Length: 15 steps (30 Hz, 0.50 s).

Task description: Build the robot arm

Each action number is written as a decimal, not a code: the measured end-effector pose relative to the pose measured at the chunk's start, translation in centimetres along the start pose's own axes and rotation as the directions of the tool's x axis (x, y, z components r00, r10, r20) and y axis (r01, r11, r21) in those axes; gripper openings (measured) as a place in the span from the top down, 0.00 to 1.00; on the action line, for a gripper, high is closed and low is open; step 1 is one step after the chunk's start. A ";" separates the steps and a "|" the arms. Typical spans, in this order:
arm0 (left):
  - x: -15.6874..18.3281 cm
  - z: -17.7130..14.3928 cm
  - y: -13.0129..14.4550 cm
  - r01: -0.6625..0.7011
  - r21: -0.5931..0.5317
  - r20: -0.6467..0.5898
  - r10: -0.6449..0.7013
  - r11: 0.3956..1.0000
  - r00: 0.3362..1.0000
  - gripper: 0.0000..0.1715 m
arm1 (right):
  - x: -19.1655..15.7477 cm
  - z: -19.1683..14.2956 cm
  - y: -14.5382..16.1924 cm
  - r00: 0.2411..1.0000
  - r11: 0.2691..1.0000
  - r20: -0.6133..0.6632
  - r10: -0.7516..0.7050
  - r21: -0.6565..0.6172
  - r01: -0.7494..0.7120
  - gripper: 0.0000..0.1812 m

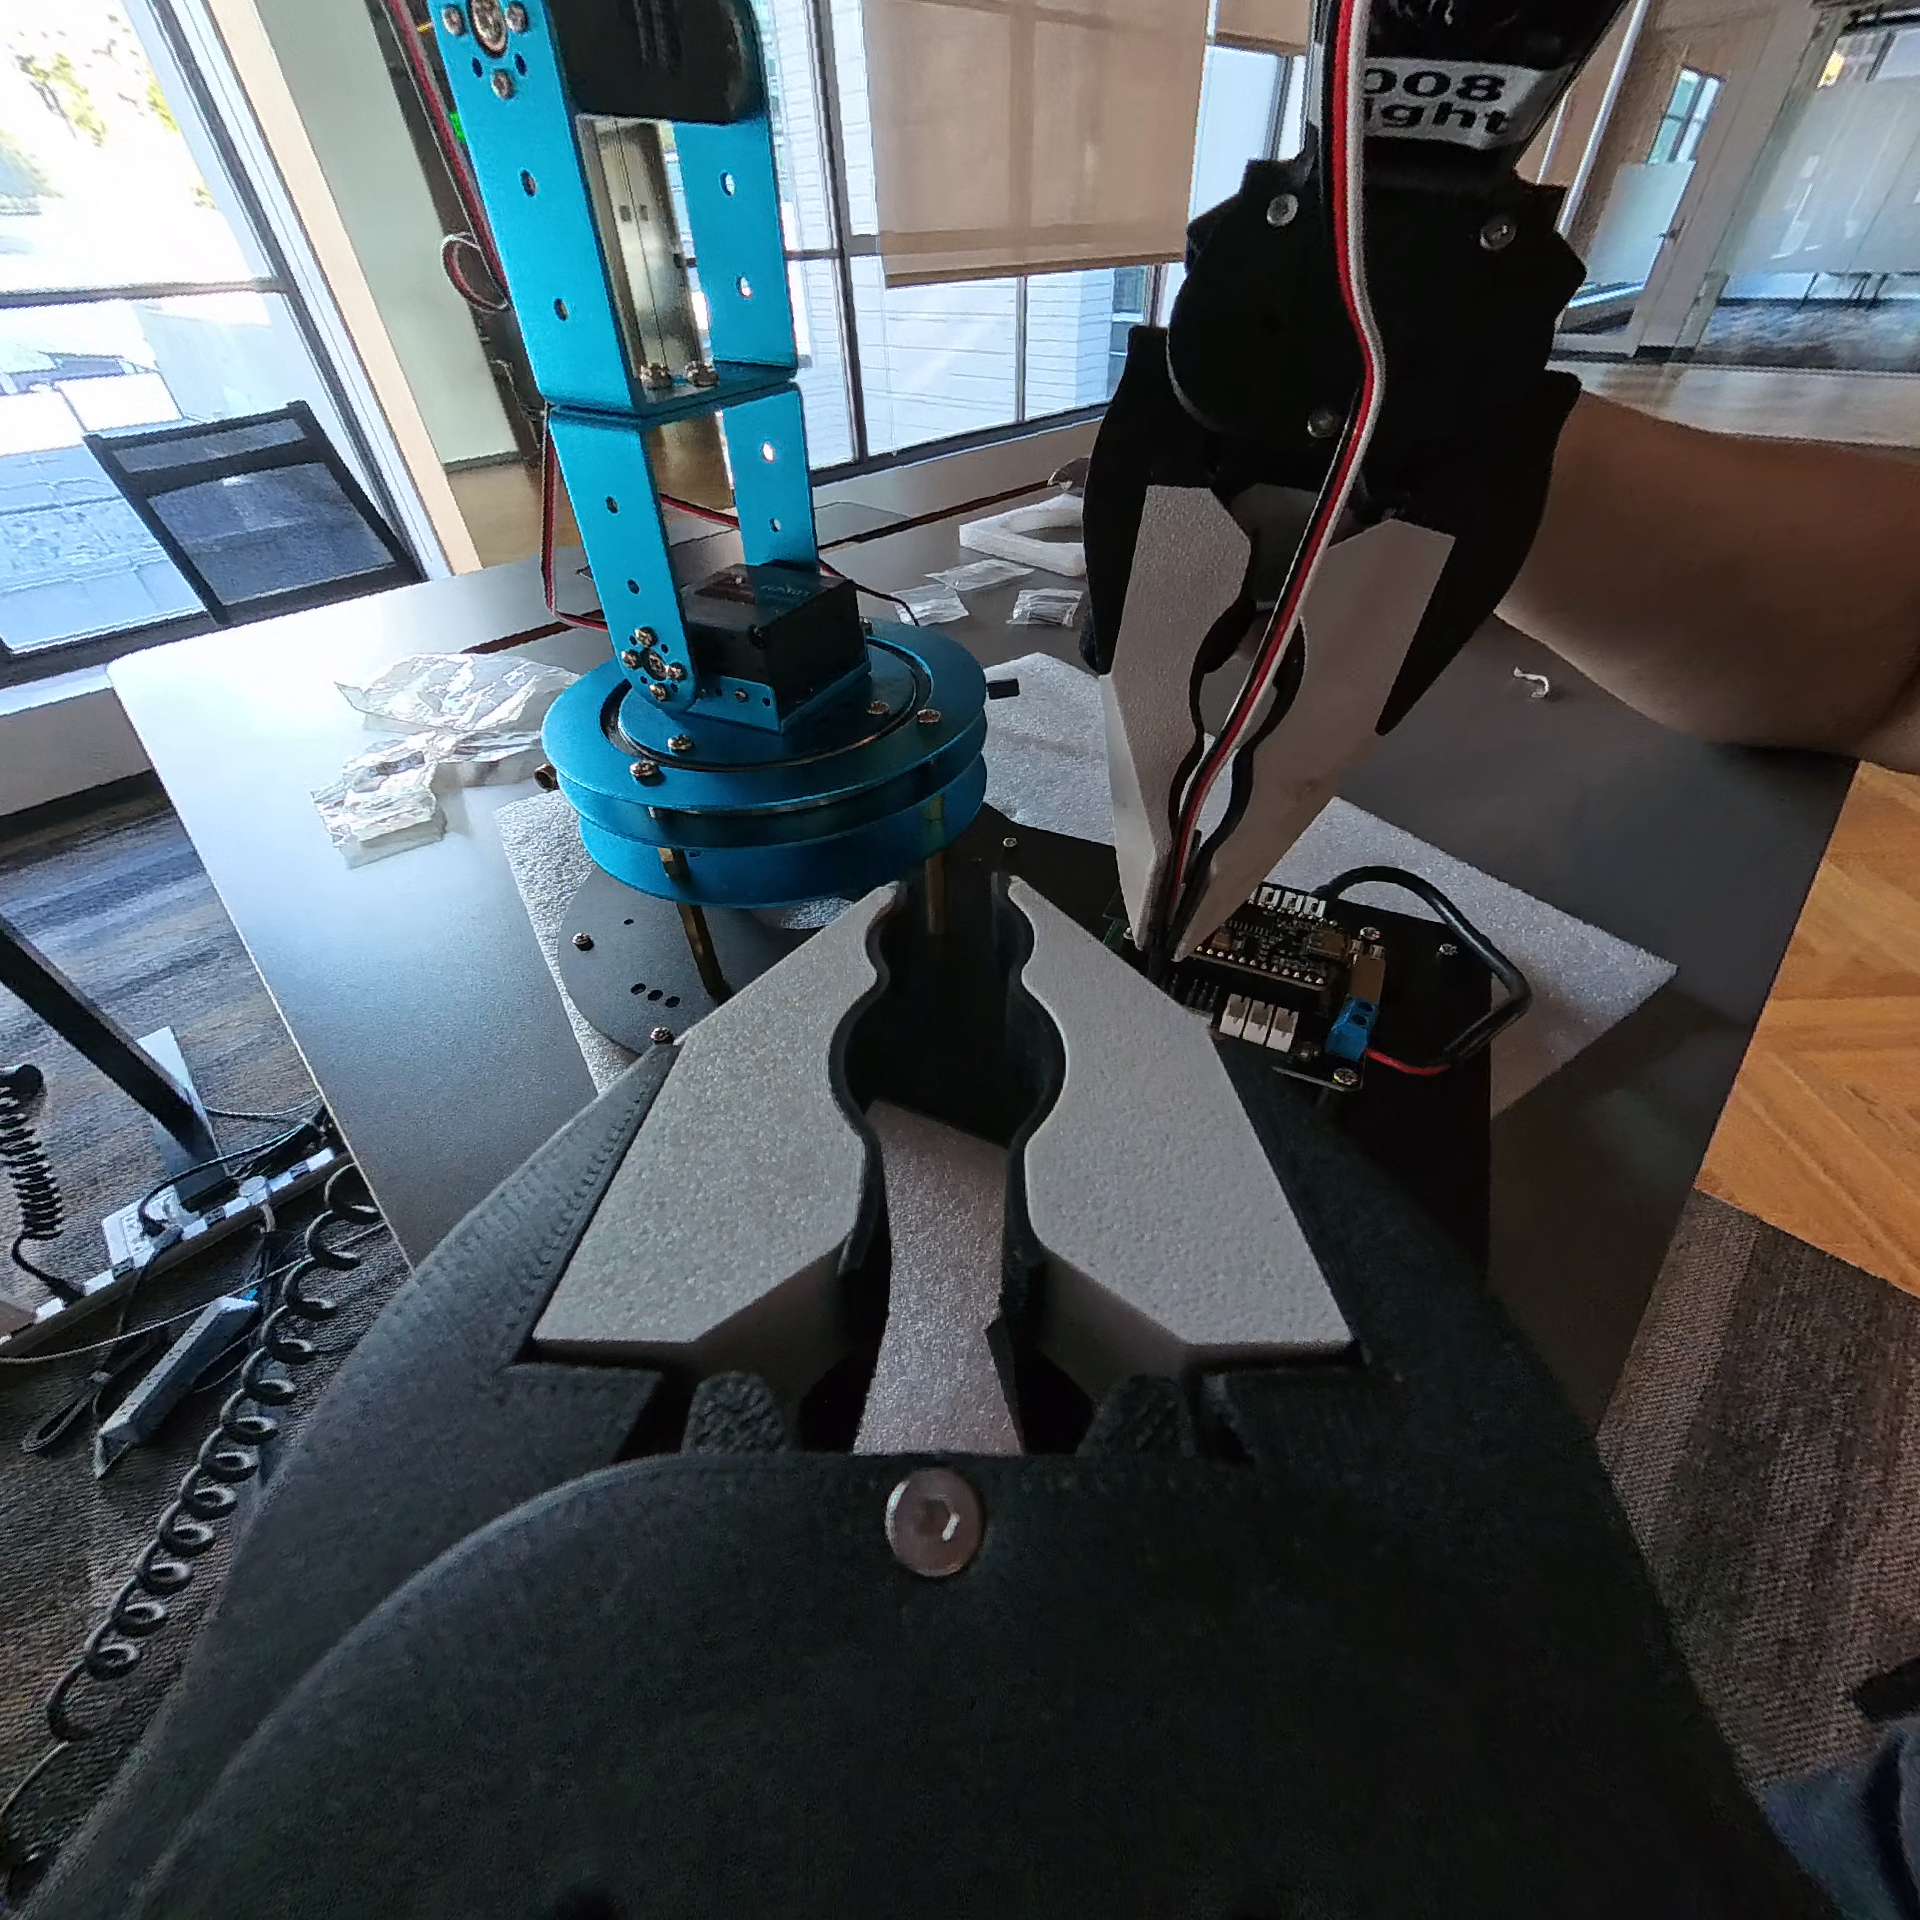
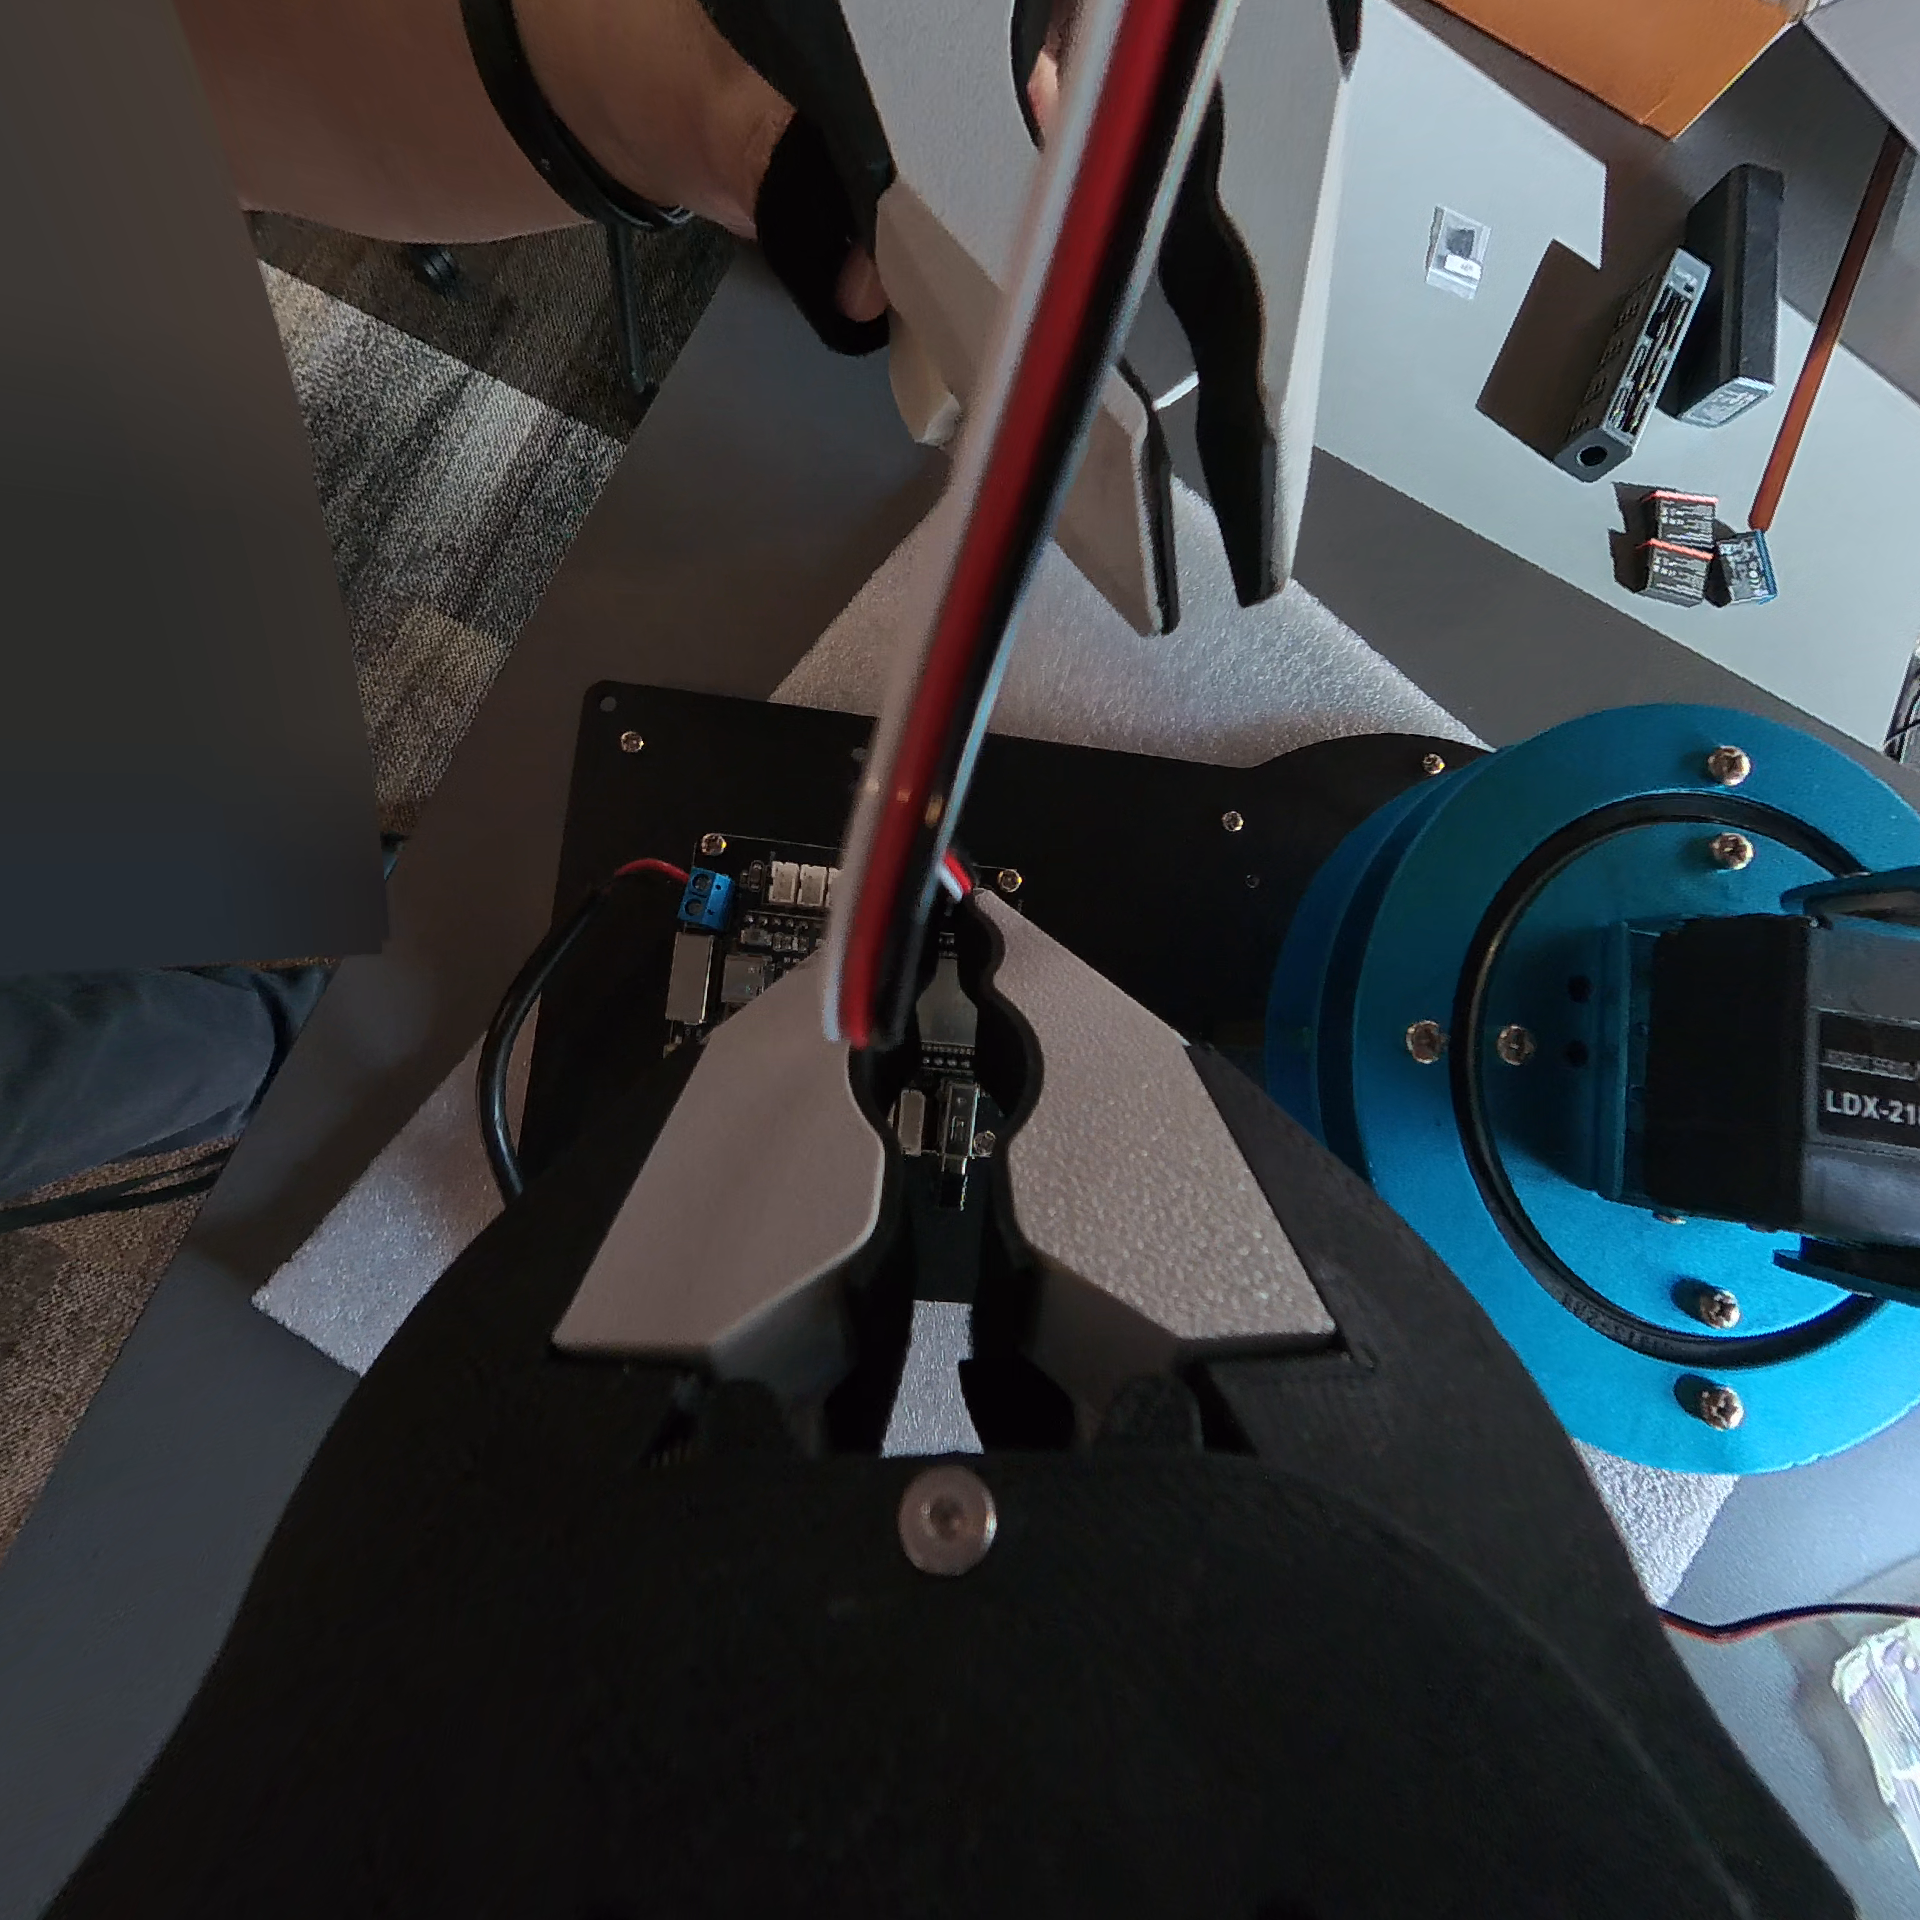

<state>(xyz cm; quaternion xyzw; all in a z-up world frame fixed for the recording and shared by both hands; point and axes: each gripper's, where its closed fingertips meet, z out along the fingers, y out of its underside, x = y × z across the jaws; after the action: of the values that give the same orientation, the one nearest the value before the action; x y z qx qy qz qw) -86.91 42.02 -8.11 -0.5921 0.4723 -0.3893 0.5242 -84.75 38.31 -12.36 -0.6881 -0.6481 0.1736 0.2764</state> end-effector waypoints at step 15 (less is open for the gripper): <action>1.1 1.7 2.4 -0.092 -0.180 -0.027 0.089 0.979 0.996 0.91 | 0.0 0.0 0.1 0.999 0.999 0.012 0.035 -0.015 -0.034 0.99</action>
<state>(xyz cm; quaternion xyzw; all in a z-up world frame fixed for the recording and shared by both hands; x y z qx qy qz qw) -85.40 41.41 -10.80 -0.6116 0.5370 -0.3261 0.4808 -84.71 38.36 -12.39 -0.7001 -0.6391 0.1778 0.2642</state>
